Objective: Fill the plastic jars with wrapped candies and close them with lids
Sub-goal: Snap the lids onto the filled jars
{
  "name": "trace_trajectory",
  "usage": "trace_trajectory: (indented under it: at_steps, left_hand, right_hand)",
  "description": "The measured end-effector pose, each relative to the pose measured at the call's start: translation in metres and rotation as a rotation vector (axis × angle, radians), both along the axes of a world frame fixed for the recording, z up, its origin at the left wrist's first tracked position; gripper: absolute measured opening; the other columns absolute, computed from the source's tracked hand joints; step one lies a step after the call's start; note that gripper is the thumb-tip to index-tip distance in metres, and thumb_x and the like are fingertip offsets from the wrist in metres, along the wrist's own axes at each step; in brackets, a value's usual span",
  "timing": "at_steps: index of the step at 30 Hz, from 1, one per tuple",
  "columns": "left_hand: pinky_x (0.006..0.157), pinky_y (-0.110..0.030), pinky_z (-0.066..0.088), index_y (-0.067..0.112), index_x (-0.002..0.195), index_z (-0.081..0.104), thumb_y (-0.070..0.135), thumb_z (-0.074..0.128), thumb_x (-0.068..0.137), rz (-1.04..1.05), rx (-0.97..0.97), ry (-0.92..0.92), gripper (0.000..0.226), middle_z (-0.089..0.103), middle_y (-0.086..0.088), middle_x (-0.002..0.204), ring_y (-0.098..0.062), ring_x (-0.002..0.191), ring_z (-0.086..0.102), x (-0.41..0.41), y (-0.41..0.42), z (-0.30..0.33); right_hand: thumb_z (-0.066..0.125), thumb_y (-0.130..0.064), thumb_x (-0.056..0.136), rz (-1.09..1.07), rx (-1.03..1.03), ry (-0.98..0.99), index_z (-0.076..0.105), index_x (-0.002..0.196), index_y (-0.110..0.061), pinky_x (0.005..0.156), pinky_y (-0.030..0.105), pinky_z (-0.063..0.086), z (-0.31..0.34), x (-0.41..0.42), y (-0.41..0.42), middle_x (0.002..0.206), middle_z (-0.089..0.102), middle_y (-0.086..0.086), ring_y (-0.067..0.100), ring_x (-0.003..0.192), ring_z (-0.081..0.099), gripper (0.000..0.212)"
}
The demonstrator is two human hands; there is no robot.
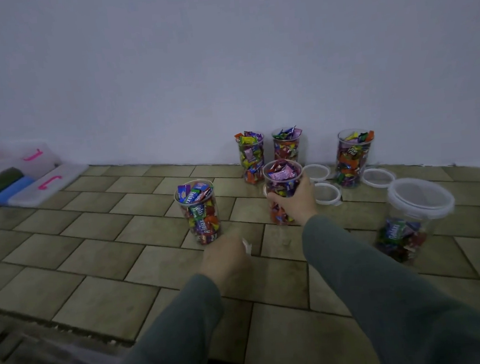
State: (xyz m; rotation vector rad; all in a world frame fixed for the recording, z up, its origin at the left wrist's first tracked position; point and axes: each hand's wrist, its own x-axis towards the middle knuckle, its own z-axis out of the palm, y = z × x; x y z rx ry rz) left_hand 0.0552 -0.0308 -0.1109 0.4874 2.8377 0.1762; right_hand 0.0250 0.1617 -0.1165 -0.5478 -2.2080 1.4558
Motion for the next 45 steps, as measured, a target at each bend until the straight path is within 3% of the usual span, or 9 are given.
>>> trace_trajectory:
  at_steps: [3,10,16,20,25,31,37,39,45]
  left_hand:
    - [0.094,-0.038,0.051,0.008,0.118,0.062,0.019,0.042,0.101,-0.015,0.013,0.021,0.029,0.063,-0.012,0.118,-0.025,0.106,0.061,-0.001,0.003,0.017]
    - [0.085,-0.041,0.050,0.009,0.114,0.055,0.025,0.037,0.101,0.107,0.386,0.082,0.027,0.061,-0.011,0.110,-0.028,0.099,0.058,0.011,0.012,0.051]
    - [0.077,-0.035,0.042,0.016,0.104,0.058,0.024,0.036,0.103,0.084,0.667,0.183,0.024,0.061,-0.007,0.101,-0.025,0.091,0.054,0.023,0.036,0.088]
    - [0.068,-0.027,0.029,0.017,0.090,0.058,0.016,0.041,0.102,-0.023,0.850,0.096,0.021,0.057,-0.001,0.087,-0.019,0.087,0.049,0.032,0.070,0.104]
    - [0.069,-0.028,0.030,0.013,0.092,0.059,0.015,0.039,0.102,-0.057,0.783,0.057,0.023,0.057,-0.004,0.093,-0.023,0.092,0.053,0.030,0.112,0.092]
    - [0.087,-0.039,0.040,0.005,0.100,0.064,0.020,0.034,0.102,-0.009,0.656,0.187,0.034,0.061,-0.015,0.107,-0.032,0.104,0.053,0.025,0.129,0.069]
    - [0.068,-0.034,0.041,0.017,0.090,0.062,0.059,0.051,0.090,0.072,0.676,0.039,0.043,0.063,0.000,0.086,-0.021,0.083,0.058,0.023,0.133,0.056]
    - [0.067,-0.033,0.040,0.019,0.090,0.060,0.060,0.054,0.087,0.091,0.624,0.079,0.042,0.061,0.002,0.084,-0.021,0.083,0.058,0.026,0.135,0.059]
    - [0.077,-0.033,0.039,0.029,0.122,0.057,0.052,0.049,0.094,0.010,0.513,0.261,0.037,0.058,-0.002,0.119,-0.026,0.110,0.053,0.029,0.139,0.065]
  right_hand:
    - [0.085,-0.037,0.067,0.017,0.060,-0.024,0.025,0.145,-0.014,0.110,0.039,0.037,-0.005,0.011,0.001,0.145,0.034,0.009,0.025,0.133,0.038,0.101]
    - [0.084,-0.037,0.069,0.067,0.138,-0.049,0.029,0.145,-0.014,0.106,0.031,0.033,-0.001,0.071,0.002,0.139,0.035,0.007,0.021,0.131,0.036,0.097]
    - [0.089,-0.042,0.056,0.074,0.118,-0.023,0.043,0.132,-0.025,0.097,0.025,0.039,-0.006,0.113,0.011,0.119,0.041,-0.004,0.009,0.113,0.040,0.090]
    - [0.090,-0.036,0.051,0.070,0.070,0.099,0.042,0.115,-0.031,0.091,0.021,0.040,-0.012,0.127,0.011,0.107,0.041,-0.016,0.008,0.110,0.045,0.080]
    - [0.088,-0.026,0.055,0.154,-0.063,0.118,0.049,0.124,-0.021,0.091,0.020,0.050,-0.022,0.128,0.014,0.116,0.063,-0.010,0.003,0.109,0.060,0.080]
    - [0.090,-0.033,0.053,0.189,-0.101,0.067,0.042,0.132,-0.030,0.097,0.024,0.049,-0.019,0.132,0.019,0.122,0.060,-0.017,-0.003,0.114,0.056,0.092]
    - [0.090,-0.035,0.053,0.207,-0.091,0.054,0.043,0.133,-0.031,0.099,0.036,0.050,-0.023,0.132,0.020,0.124,0.061,-0.015,0.001,0.117,0.056,0.093]
    - [0.091,-0.036,0.052,0.211,-0.098,0.053,0.042,0.133,-0.033,0.099,0.036,0.050,-0.026,0.131,0.021,0.125,0.060,-0.015,0.001,0.118,0.056,0.095]
    - [0.093,-0.031,0.050,0.199,-0.124,0.069,0.039,0.131,-0.033,0.097,0.021,0.046,-0.025,0.131,0.022,0.124,0.057,-0.019,-0.004,0.117,0.053,0.097]
